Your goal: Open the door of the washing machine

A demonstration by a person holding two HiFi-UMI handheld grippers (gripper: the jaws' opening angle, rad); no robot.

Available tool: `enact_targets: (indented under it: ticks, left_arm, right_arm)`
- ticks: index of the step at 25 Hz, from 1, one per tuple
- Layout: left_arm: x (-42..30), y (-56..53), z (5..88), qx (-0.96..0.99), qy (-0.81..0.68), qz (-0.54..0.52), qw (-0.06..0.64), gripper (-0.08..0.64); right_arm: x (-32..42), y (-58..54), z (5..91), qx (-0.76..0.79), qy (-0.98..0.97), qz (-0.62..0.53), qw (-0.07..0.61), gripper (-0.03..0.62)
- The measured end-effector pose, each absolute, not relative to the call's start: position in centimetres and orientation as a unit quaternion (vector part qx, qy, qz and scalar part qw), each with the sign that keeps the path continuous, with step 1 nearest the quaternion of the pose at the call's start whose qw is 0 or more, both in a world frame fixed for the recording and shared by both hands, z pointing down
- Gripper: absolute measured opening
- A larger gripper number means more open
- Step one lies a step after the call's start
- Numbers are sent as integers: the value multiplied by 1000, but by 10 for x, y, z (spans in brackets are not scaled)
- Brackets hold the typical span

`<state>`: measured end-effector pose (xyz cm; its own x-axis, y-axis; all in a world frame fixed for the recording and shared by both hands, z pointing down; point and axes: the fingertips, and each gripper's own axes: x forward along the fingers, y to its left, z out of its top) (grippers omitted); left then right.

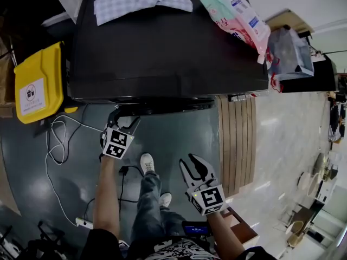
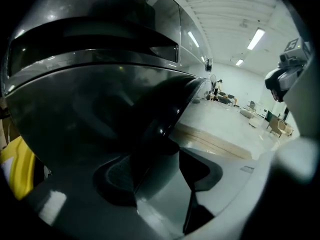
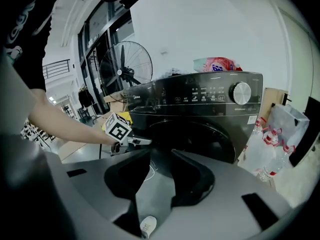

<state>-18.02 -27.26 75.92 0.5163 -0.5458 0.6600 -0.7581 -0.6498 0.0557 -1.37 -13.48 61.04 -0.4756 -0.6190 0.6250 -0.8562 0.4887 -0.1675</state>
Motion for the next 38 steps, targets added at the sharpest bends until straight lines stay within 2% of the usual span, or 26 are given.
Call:
enact_targets:
  ticks: [7,16,38]
  left_arm:
    - [-177,-267,760,849,-382,327,160,242]
    - [-160,-177,762,830,-410,318,205,201]
    - [-65,-29,762,773,-473,331,263,175]
  right_arm:
    - [-7,-131,612,456,-819,243,249,114]
    - [10,-117,595,461,-824,226,240,109]
    - [98,-15,598,441,-838,224,232,107]
